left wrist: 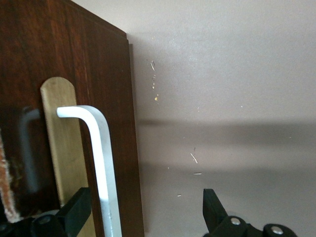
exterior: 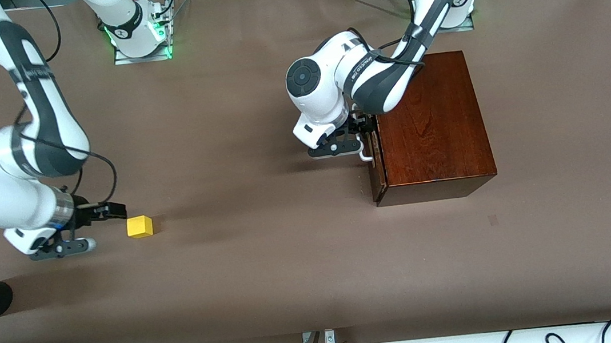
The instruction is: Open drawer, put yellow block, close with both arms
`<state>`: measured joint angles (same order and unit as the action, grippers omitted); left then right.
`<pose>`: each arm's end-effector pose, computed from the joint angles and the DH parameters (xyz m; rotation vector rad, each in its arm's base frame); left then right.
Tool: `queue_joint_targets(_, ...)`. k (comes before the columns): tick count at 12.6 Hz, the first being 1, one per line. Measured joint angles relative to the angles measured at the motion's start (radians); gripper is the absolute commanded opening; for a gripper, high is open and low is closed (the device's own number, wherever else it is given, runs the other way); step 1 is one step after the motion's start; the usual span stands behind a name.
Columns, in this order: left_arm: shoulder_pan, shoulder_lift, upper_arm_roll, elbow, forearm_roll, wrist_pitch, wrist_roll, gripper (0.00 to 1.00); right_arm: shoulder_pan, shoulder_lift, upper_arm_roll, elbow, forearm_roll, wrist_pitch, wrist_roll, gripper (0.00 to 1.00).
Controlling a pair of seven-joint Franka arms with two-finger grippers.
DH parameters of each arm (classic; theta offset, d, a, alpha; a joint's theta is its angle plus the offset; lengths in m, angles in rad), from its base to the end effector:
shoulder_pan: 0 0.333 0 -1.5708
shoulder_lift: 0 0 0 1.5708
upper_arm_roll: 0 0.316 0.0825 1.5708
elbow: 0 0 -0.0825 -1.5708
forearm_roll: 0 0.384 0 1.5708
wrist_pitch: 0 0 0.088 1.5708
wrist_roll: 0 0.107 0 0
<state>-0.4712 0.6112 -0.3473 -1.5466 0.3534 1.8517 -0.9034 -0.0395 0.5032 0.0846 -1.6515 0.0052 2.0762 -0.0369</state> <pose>0.4992 -0.4474 0.2905 -2.8620 0.0390 0.1134 0.6694 0.0242 0.3147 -3.0921 -0.1089 0.1192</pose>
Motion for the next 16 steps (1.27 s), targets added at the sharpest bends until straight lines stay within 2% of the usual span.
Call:
queue_joint_targets(7,-0.001,0.022,0.0,0.0,0.001,0.044,-0.036,1.0,0.0,0.086,-0.001,-0.12,0.0,0.296,0.001,1.0)
queue_joint_targets(10,-0.001,0.023,0.0,-0.001,0.001,0.052,-0.05,1.0,0.0,0.109,-0.001,-0.122,0.0,0.333,0.018,0.98)
queue_joint_targets(13,-0.001,0.023,0.0,-0.001,0.001,0.101,-0.073,1.0,0.0,0.115,0.0,-0.122,0.0,0.343,0.028,0.88)
queue_joint_targets(16,-0.001,0.023,0.0,-0.001,0.001,0.105,-0.078,1.0,0.0,0.122,0.0,-0.123,0.0,0.346,0.029,0.83)
